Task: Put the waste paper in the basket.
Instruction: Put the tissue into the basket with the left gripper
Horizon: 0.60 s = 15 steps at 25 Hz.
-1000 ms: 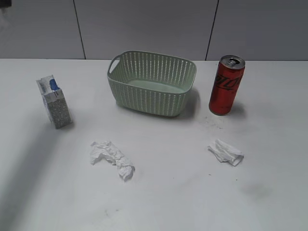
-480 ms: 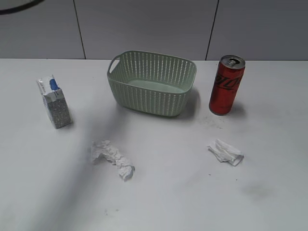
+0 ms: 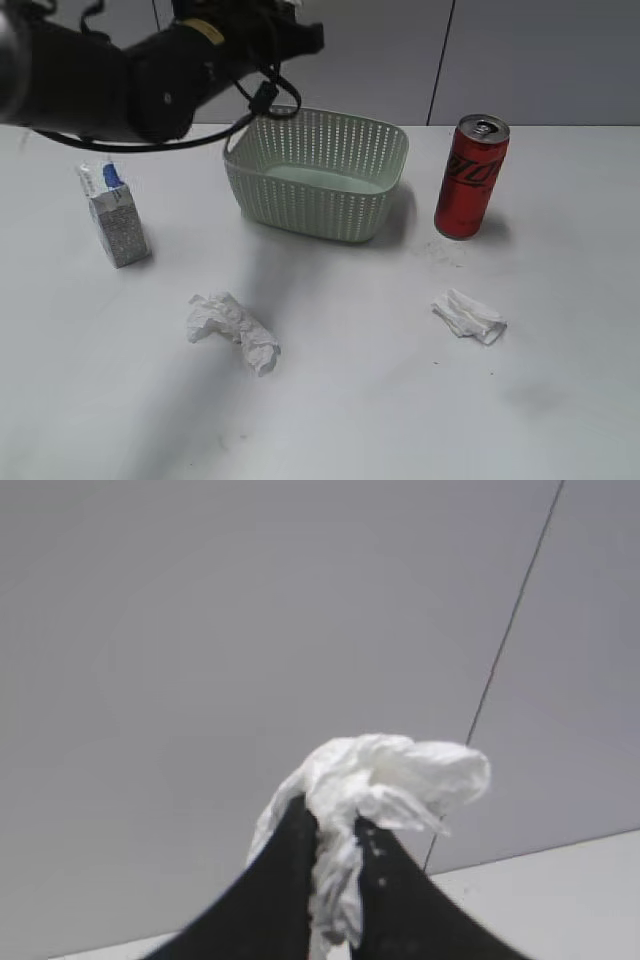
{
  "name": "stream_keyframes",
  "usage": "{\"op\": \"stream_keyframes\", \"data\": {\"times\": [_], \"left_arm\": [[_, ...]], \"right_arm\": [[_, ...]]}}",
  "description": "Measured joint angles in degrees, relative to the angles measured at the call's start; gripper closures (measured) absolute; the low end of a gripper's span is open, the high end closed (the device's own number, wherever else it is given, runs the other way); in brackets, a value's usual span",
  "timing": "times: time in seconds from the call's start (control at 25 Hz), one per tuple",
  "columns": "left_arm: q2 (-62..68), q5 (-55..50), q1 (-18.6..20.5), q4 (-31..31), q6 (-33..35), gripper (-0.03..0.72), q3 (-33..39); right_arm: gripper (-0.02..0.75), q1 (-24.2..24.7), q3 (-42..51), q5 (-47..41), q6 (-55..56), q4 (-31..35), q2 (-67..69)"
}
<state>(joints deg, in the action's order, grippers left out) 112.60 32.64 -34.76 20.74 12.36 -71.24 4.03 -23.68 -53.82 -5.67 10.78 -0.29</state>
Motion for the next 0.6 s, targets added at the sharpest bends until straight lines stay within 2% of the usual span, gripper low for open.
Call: {"op": "stream_keyframes", "data": {"times": [0.16, 0.24, 0.28, 0.32, 0.4, 0.48, 0.56, 0.6], "left_arm": [[3.4, 0.9, -0.1, -1.3, 0.0, 0.648, 0.0], [4.1, 0.8, -0.1, -1.3, 0.0, 0.621, 0.0], [4.2, 0.6, -0.1, -1.3, 0.0, 0.582, 0.0], [4.3, 0.6, -0.1, -1.4, 0.0, 0.52, 0.0], [4.3, 1.0, -0.1, -1.5, 0.0, 0.35, 0.0], [4.3, 1.4, -0.1, -1.5, 0.0, 0.15, 0.0], [4.2, 1.2, -0.1, -1.5, 0.0, 0.054, 0.0], [4.0, 1.0, -0.1, -1.6, 0.0, 0.03, 0.0]], "right_arm": [[0.149, 0.0, 0.0, 0.0, 0.0, 0.0, 0.0], [0.149, 0.0, 0.0, 0.0, 0.0, 0.0, 0.0], [0.149, 0.0, 0.0, 0.0, 0.0, 0.0, 0.0], [0.149, 0.0, 0.0, 0.0, 0.0, 0.0, 0.0], [0.149, 0.0, 0.0, 0.0, 0.0, 0.0, 0.0], [0.149, 0.0, 0.0, 0.0, 0.0, 0.0, 0.0], [0.149, 0.0, 0.0, 0.0, 0.0, 0.0, 0.0], [0.149, 0.0, 0.0, 0.0, 0.0, 0.0, 0.0]]}}
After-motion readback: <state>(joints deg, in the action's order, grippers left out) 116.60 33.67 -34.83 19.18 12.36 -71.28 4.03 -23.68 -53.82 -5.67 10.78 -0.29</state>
